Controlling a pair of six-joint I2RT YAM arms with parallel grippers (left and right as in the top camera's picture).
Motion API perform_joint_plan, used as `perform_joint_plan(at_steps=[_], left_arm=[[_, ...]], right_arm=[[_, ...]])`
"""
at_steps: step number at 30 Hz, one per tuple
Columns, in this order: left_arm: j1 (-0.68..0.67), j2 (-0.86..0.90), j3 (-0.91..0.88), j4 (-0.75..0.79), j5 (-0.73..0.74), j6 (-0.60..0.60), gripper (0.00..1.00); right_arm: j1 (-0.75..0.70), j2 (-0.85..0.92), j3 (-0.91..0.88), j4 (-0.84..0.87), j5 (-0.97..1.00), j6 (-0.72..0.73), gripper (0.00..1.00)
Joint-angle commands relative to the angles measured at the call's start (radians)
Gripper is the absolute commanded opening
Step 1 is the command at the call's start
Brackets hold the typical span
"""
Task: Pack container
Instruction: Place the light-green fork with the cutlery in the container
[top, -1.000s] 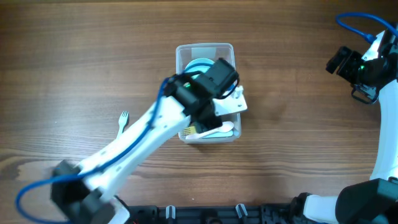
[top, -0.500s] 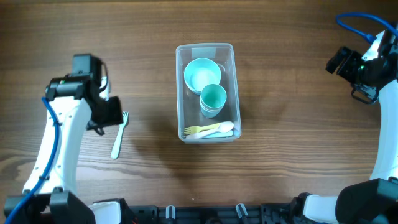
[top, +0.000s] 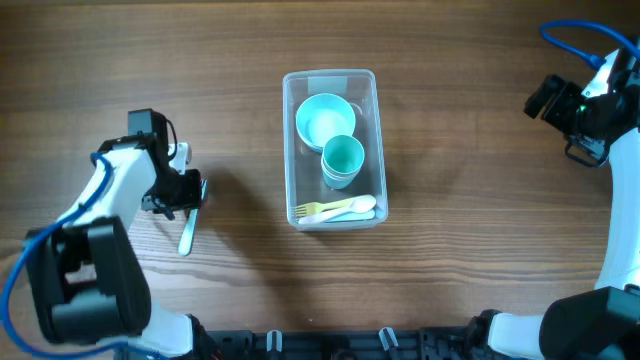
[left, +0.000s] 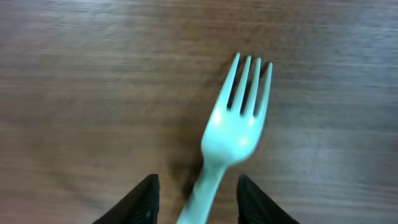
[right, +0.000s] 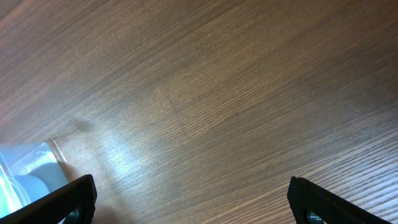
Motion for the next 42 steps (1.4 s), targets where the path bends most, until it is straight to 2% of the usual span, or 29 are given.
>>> perform_joint_plan(at_steps=[1,6,7,9,11,15,20,24,27,31,32,35,37,38,39,40,42], left_arm=[[-0.037,0.069,-0.007,0.016,0.018,0.09,0.37],[-0.07,0.104,-0.007,0.029,0.002,0.12,0.33],[-0.07,0.104,-0.007,0.029,0.003,0.129,0.28],[-0.07,0.104,-0.007,0.03,0.003,0.138,0.25],[-0.07,0.104,-0.007,0.032,0.004,0.137,0.13],[-0.07,0.102,-0.006,0.032,0.004,0.111,0.04],[-0.071,0.029,0.054,-0.011,0.034,0.059,0.04],[-0.116,-0.101,0.148,-0.094,0.045,0.055,0.04],[-0.205,-0.185,0.202,-0.112,0.045,0.055,0.04],[-0.393,-0.288,0.288,-0.105,0.045,0.057,0.04],[-0.451,-0.304,0.301,-0.09,0.045,0.082,0.04],[-0.628,-0.335,0.306,-0.039,0.043,0.263,0.04],[-0.753,-0.328,0.306,-0.028,0.037,0.433,0.04],[-0.828,-0.315,0.306,-0.029,0.033,0.556,0.04],[-0.863,-0.3,0.306,-0.033,0.033,0.62,0.04],[-0.885,-0.282,0.306,-0.04,0.033,0.662,0.06],[-0.899,-0.22,0.305,-0.058,0.03,0.665,0.1]], right_arm=[[0.001,0.013,0.0,0.002,-0.004,0.015,1.0],[0.001,0.013,0.0,0.002,-0.004,0.015,1.0],[0.001,0.013,0.0,0.002,-0.004,0.015,1.0],[0.001,0.013,0.0,0.002,-0.004,0.015,1.0],[0.001,0.013,0.0,0.002,-0.004,0.015,1.0],[0.001,0.013,0.0,0.002,-0.004,0.015,1.0],[0.001,0.013,0.0,0.002,-0.004,0.015,1.0],[0.001,0.013,0.0,0.002,-0.005,0.015,1.0],[0.001,0.013,0.0,0.002,-0.005,0.015,1.0],[0.001,0.013,0.0,0.002,-0.004,0.015,1.0],[0.001,0.013,0.0,0.002,-0.004,0.015,1.0],[0.001,0.013,0.0,0.002,-0.004,0.015,1.0],[0.001,0.013,0.0,0.002,-0.004,0.015,1.0],[0.001,0.013,0.0,0.002,-0.004,0.015,1.0],[0.001,0.013,0.0,0.002,-0.004,0.015,1.0],[0.001,0.013,0.0,0.002,-0.004,0.015,1.0],[0.001,0.013,0.0,0.002,-0.005,0.015,1.0]])
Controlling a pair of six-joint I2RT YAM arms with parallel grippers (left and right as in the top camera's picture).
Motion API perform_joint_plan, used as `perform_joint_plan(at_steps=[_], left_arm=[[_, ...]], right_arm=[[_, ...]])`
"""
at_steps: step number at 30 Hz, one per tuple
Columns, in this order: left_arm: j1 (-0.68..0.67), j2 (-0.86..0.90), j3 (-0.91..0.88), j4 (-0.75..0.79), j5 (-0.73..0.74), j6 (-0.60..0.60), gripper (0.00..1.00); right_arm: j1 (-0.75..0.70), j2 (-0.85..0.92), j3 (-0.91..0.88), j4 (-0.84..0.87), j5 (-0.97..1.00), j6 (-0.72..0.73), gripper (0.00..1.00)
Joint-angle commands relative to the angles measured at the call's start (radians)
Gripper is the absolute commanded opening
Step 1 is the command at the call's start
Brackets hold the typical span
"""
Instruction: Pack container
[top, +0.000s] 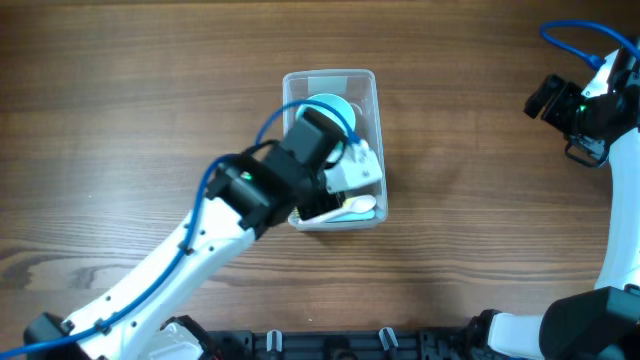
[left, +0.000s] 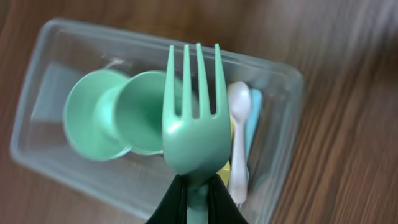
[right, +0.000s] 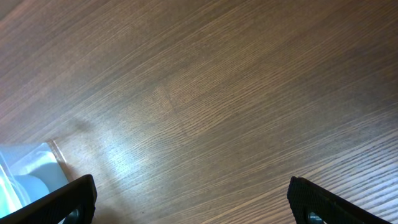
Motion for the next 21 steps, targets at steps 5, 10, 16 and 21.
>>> perform_joint_plan(at_steps=[5,10,16,21], left_arm=[[-0.019,0.23,0.01,-0.018,0.003,0.13,0.13],[-0.021,0.199,0.014,-0.021,-0.023,0.019,0.6],[-0.004,-0.025,0.061,-0.014,-0.168,-0.196,1.0],[0.254,-0.331,0.063,-0.101,-0.41,-0.737,1.0]], right_arm=[[0.0,0.013,0.0,0.002,-0.004,0.015,1.0],[0.0,0.013,0.0,0.002,-0.004,0.015,1.0],[0.0,0.013,0.0,0.002,-0.004,0.015,1.0],[0.0,0.013,0.0,0.002,-0.004,0.015,1.0]])
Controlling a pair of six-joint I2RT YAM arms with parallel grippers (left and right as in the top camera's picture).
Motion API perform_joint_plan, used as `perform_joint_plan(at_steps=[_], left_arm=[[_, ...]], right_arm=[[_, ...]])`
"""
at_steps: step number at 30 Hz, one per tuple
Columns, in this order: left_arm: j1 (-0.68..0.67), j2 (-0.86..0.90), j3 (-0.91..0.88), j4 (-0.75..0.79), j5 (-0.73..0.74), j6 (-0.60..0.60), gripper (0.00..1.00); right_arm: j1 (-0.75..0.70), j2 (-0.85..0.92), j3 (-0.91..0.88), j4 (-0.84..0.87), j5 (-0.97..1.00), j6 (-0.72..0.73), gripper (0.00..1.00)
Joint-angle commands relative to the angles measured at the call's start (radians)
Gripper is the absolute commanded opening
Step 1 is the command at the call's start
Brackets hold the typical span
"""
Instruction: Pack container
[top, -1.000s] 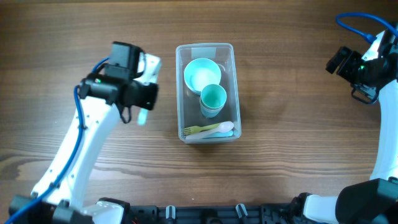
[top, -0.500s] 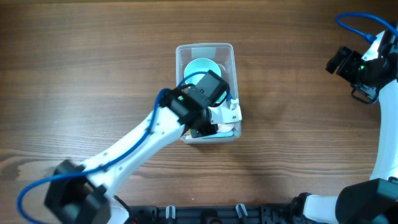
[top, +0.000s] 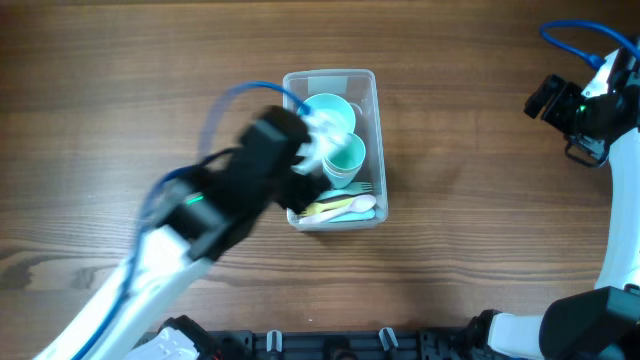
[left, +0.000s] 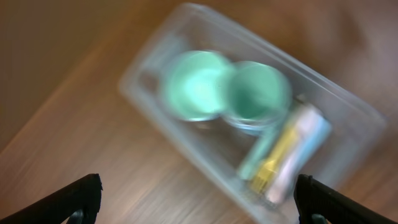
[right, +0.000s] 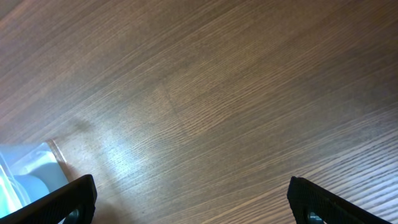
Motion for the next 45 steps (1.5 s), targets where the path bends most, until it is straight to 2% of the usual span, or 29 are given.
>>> perform_joint_plan(at_steps=[1,3,5,7,18,25,28,29,32,35,39,45], left_arm=[[0.239,-0.164,0.02,-0.092,-0.153,-0.447,1.0],[0.471,-0.216,0.02,-0.161,-0.153,-0.548,1.0],[0.633,-0.223,0.02,-0.187,-0.129,-0.548,1.0],[0.726,-0.217,0.02,-0.201,-0.079,-0.548,1.0],[0.745,-0.19,0.02,-0.201,-0.066,-0.548,1.0],[0.745,-0.189,0.02,-0.201,-0.066,-0.548,1.0],[0.745,-0.189,0.02,-0.201,-0.066,-0.548,1.0],[0.745,-0.189,0.02,-0.201,-0.066,-0.548,1.0],[0.745,-0.189,0.02,-0.201,-0.066,-0.548,1.0],[0.745,-0.189,0.02,-0.201,-0.066,-0.548,1.0],[0.745,-0.189,0.02,-0.201,-0.066,-0.548,1.0],[0.745,-0.189,0.02,-0.201,-0.066,-0.548,1.0]], right_arm=[[0.0,0.013,0.0,0.002,-0.004,0.015,1.0],[0.0,0.013,0.0,0.002,-0.004,0.015,1.0],[0.0,0.013,0.0,0.002,-0.004,0.015,1.0],[0.0,0.013,0.0,0.002,-0.004,0.015,1.0],[0.014,-0.021,0.0,0.006,-0.004,0.015,1.0],[0.236,-0.406,-0.001,0.005,-0.004,0.015,1.0],[0.259,-0.569,-0.016,-0.027,0.051,-0.009,1.0],[0.259,-0.615,-0.048,-0.006,0.063,-0.049,1.0],[0.259,-0.829,-0.346,0.175,0.062,-0.196,1.0],[0.259,-1.027,-0.671,0.343,0.059,-0.197,1.0],[0.259,-1.272,-1.015,0.391,0.032,-0.194,1.0],[0.259,-1.471,-1.23,0.39,0.006,-0.186,1.0]])
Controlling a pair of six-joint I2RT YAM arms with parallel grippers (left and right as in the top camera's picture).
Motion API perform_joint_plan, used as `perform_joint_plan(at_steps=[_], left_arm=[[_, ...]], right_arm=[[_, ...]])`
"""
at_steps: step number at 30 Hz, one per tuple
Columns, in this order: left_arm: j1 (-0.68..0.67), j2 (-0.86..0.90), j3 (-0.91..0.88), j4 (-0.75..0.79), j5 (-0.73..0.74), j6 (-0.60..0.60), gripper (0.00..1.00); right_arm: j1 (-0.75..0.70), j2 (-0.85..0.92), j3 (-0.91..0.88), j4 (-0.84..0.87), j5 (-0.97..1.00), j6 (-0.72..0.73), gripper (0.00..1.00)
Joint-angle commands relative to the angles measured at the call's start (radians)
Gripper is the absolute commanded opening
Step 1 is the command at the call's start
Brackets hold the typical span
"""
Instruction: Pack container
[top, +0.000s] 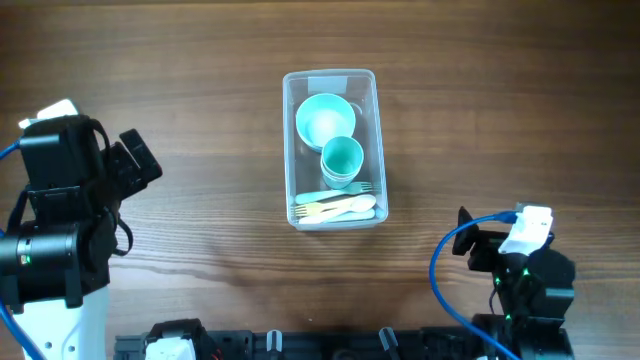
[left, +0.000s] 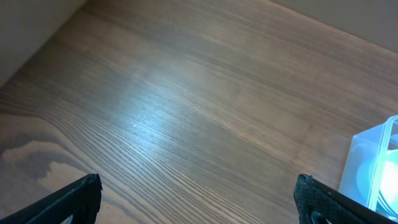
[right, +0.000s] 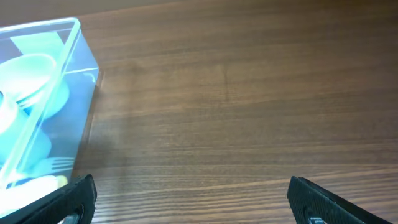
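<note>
A clear plastic container (top: 372, 85) stands mid-table, holding a light-blue bowl (top: 324, 118), a teal cup (top: 342, 158) and, at its near end, a teal fork (top: 345, 191) with a yellow fork and pale spoon (top: 340, 209). My left gripper (left: 198, 202) is open over bare wood far left of it; the container's corner (left: 373, 168) shows at the right edge of the left wrist view. My right gripper (right: 193, 199) is open, low at the table's near right, with the container (right: 78, 68) to its left.
The left arm's body (top: 60, 230) stands at the table's left edge and the right arm's base with its blue cable (top: 515, 265) at the near right. Wood tabletop (top: 200, 90) surrounds the container.
My left arm has gone from beside the container to the table's far left, still open. My right arm has moved from the far right edge to the near right.
My left gripper stood open around a teal fork lying on the table at the left. Then it held the fork over the container. Then it was open beside the container with the fork inside. Now both arms are drawn back, open.
</note>
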Motion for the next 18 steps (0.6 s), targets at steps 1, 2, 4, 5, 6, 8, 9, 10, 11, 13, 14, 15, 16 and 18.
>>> perform_joint_plan(at_steps=[1,2,4,5,6,8,9,10,11,13,14,15,16,18], left_arm=[[0.008,0.0,0.01,0.003,0.009,-0.017,1.0],[0.008,0.0,0.01,0.003,0.009,-0.017,1.0],[0.008,0.0,0.01,0.003,0.009,-0.017,1.0],[0.008,0.0,0.01,0.003,0.009,-0.017,1.0],[0.008,0.0,0.01,0.003,0.009,-0.017,1.0],[0.008,0.0,0.01,0.003,0.009,-0.017,1.0],[0.008,0.0,0.01,0.003,0.009,-0.017,1.0],[0.008,0.0,0.01,0.003,0.009,-0.017,1.0],[0.008,0.0,0.01,0.003,0.009,-0.017,1.0],[0.008,0.0,0.01,0.003,0.009,-0.017,1.0],[0.008,0.0,0.01,0.003,0.009,-0.017,1.0],[0.008,0.0,0.01,0.003,0.009,-0.017,1.0],[0.008,0.0,0.01,0.003,0.009,-0.017,1.0],[0.008,0.0,0.01,0.003,0.009,-0.017,1.0]], right_arm=[[0.004,-0.076,-0.072,0.007,-0.029,-0.01,1.0],[0.004,-0.09,-0.093,0.007,-0.03,-0.009,1.0],[0.004,-0.118,-0.133,0.006,-0.03,-0.01,1.0],[0.004,-0.124,-0.141,0.007,-0.029,-0.01,1.0],[0.004,-0.124,-0.141,0.018,-0.029,-0.01,1.0],[0.004,-0.124,-0.141,0.025,-0.029,-0.01,1.0],[0.004,-0.124,-0.141,0.025,-0.029,-0.01,1.0],[0.004,-0.124,-0.141,0.025,-0.029,-0.011,1.0],[0.004,-0.124,-0.141,0.025,-0.029,-0.01,1.0],[0.004,-0.124,-0.141,0.025,-0.029,-0.01,1.0],[0.004,-0.124,-0.141,0.025,-0.029,-0.011,1.0],[0.004,-0.124,-0.141,0.025,-0.029,-0.011,1.0],[0.004,-0.124,-0.141,0.025,-0.029,-0.01,1.0],[0.004,-0.124,-0.141,0.025,-0.029,-0.011,1.0]])
